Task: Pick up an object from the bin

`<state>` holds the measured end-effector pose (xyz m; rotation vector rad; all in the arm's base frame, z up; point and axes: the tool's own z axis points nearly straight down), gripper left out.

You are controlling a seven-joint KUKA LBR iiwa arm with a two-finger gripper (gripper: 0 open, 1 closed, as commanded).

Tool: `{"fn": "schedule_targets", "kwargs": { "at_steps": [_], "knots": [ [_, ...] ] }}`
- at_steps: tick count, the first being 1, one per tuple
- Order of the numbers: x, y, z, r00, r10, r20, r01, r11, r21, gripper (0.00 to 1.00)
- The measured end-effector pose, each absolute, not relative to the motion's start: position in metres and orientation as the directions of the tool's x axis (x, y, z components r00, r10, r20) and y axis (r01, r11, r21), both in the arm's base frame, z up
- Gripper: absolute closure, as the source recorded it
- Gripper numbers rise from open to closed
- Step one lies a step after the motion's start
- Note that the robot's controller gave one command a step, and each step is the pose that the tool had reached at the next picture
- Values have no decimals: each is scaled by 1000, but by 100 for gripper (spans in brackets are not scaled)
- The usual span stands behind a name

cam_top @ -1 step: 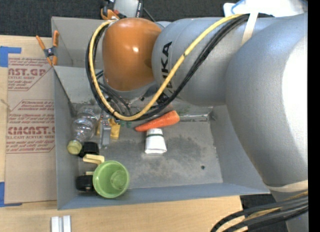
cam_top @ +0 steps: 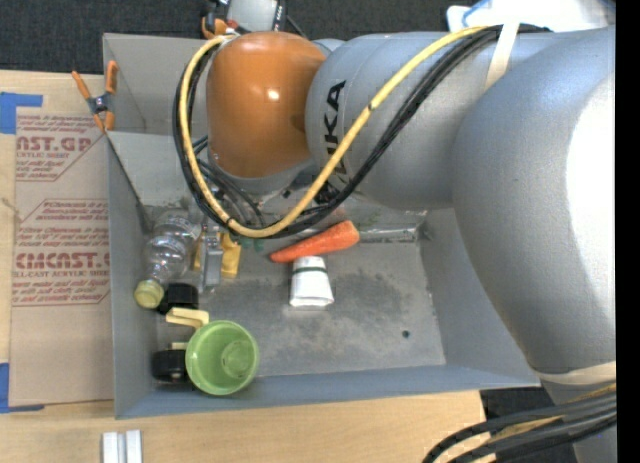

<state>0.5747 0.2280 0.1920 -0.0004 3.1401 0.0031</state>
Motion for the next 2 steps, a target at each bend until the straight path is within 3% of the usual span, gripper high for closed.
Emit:
{"fn": "schedule_targets", "kwargs": {
  "at_steps": [1, 2],
  "knots": [
    [510, 240, 91, -950, -313, -3, -313, 950, -1, 0],
    [504, 247, 132, -912, -409, -10, -409, 912, 2, 0]
  ]
}}
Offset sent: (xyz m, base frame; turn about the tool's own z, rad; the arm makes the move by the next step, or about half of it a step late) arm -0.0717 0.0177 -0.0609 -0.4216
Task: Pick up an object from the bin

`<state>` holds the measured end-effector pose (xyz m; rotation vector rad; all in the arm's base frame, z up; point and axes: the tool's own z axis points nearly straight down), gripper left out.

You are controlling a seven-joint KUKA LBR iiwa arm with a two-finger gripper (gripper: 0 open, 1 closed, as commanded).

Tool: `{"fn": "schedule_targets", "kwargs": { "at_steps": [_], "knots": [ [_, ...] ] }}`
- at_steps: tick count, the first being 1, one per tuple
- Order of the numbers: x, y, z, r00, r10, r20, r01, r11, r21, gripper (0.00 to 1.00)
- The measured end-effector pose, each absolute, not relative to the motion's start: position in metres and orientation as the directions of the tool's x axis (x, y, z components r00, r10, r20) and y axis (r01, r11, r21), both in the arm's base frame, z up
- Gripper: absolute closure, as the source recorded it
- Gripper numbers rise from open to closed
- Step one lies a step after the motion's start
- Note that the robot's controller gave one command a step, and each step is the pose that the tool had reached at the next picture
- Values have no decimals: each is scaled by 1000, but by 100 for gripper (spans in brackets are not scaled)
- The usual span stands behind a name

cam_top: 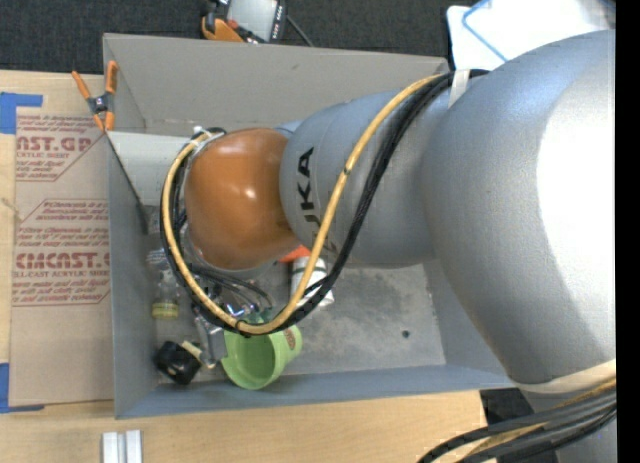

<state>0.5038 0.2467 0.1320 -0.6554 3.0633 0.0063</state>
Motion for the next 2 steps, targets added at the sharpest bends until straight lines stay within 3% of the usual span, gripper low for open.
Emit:
{"fn": "schedule_targets", "kwargs": {
  "at_steps": [1, 2],
  "knots": [
    [504, 185, 99, -719, -695, 3, -695, 719, -2, 0],
    [488, 242, 71, -679, -734, -16, -734, 680, -1, 0]
  ]
}}
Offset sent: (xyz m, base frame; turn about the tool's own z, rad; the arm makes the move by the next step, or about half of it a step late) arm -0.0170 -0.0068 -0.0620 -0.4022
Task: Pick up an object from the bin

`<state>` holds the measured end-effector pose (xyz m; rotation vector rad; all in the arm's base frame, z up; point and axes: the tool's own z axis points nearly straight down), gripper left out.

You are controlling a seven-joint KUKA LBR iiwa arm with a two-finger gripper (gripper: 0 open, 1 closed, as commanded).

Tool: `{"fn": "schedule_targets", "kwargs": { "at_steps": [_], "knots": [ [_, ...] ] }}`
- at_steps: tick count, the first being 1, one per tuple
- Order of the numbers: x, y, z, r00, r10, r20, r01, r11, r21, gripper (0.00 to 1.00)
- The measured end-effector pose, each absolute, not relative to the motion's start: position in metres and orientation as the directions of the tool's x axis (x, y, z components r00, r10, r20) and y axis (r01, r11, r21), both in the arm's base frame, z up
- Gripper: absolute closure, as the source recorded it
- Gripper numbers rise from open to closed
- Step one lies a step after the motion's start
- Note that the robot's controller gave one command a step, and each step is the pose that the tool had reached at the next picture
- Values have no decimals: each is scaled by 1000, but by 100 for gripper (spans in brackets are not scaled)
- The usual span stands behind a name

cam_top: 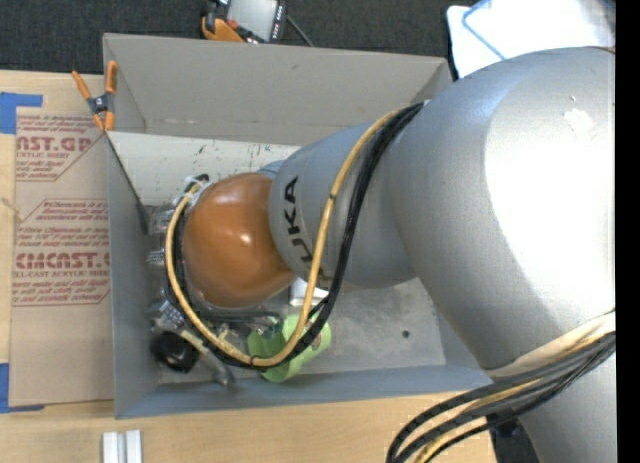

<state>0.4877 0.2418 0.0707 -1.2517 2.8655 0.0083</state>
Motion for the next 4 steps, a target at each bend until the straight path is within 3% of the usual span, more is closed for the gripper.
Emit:
{"fn": "schedule_targets", "kwargs": {
  "at_steps": [1, 3, 4],
  "knots": [
    [481, 195, 71, -389, -921, -4, -921, 389, -7, 100],
    [479, 195, 73, -389, -921, -3, -921, 389, -4, 100],
    [479, 196, 116, -390, -921, -6, -921, 390, -3, 100]
  ]
}}
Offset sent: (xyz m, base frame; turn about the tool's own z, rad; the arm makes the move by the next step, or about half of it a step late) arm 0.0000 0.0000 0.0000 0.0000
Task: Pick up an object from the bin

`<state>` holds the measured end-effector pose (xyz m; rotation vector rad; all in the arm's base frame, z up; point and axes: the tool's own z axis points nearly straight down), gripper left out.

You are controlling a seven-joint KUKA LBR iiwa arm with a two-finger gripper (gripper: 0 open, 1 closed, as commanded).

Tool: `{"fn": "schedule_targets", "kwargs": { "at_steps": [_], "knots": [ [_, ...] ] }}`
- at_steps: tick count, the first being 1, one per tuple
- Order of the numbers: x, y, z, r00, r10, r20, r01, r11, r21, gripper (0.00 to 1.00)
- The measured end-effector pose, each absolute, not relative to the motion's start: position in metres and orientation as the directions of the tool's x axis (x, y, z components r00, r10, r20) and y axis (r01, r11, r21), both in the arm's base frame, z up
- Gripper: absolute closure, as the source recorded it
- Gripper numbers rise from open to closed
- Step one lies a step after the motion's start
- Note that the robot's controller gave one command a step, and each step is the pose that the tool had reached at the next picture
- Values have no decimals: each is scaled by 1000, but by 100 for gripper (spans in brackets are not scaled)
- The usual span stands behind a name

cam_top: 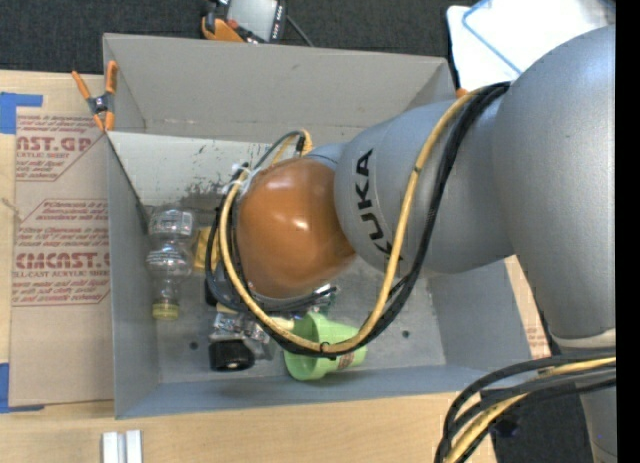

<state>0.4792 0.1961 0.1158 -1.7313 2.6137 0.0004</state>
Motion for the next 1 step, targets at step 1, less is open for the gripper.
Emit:
{"fn": "schedule_targets", "kwargs": {
  "at_steps": [1],
  "knots": [
    [477, 196, 195, -390, -921, -2, -921, 390, 1, 100]
  ]
}}
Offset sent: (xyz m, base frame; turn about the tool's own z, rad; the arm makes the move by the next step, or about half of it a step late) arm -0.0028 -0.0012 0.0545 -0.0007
